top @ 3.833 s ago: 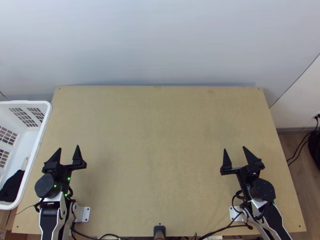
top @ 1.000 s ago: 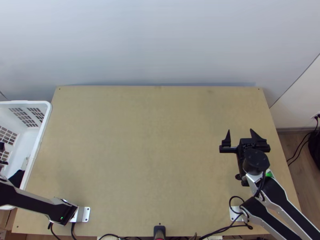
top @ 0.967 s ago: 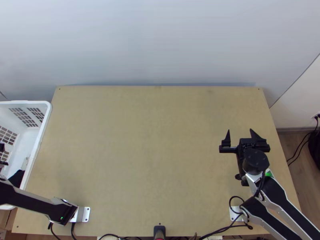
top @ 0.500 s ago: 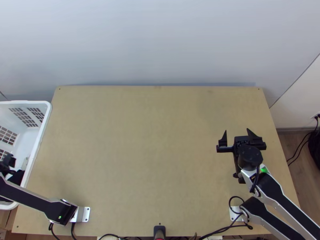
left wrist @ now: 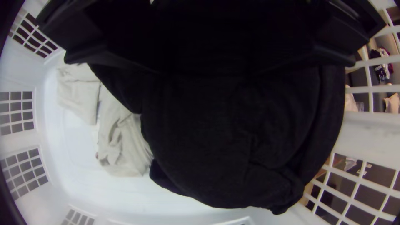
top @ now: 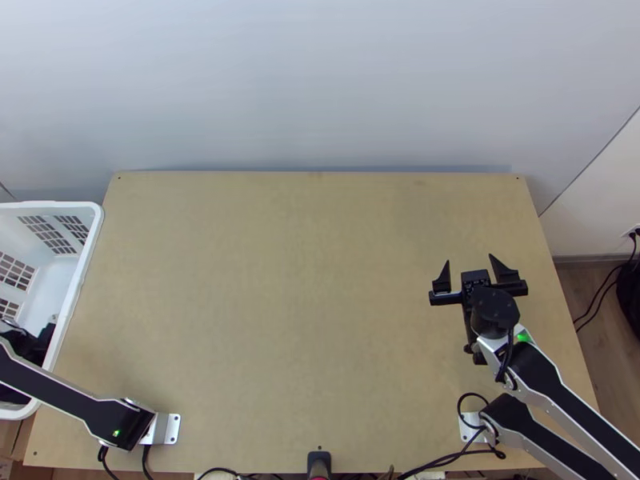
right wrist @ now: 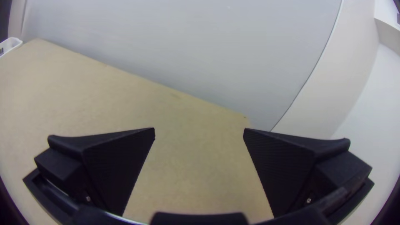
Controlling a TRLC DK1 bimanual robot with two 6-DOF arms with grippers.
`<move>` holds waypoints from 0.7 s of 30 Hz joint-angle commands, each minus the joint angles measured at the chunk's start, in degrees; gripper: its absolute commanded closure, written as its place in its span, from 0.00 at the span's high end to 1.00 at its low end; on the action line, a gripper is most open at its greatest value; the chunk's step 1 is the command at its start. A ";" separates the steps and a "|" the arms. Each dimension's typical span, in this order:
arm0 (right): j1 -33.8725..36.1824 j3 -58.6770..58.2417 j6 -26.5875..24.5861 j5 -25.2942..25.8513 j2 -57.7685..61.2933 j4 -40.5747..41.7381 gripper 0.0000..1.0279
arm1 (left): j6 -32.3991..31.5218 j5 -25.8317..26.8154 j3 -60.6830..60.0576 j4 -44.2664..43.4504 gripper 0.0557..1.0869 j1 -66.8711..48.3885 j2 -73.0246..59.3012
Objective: Fold the t-shirt
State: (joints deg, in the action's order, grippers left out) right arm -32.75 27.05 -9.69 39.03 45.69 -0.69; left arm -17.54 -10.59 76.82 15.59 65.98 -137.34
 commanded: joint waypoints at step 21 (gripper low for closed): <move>-2.58 -5.08 -15.79 1.76 -3.59 15.81 0.96 | 1.28 12.17 0.97 12.27 0.04 -4.45 40.57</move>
State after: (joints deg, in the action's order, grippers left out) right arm -33.85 26.81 -16.05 39.68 46.09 3.75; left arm -16.14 -1.67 73.89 17.21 63.42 -112.01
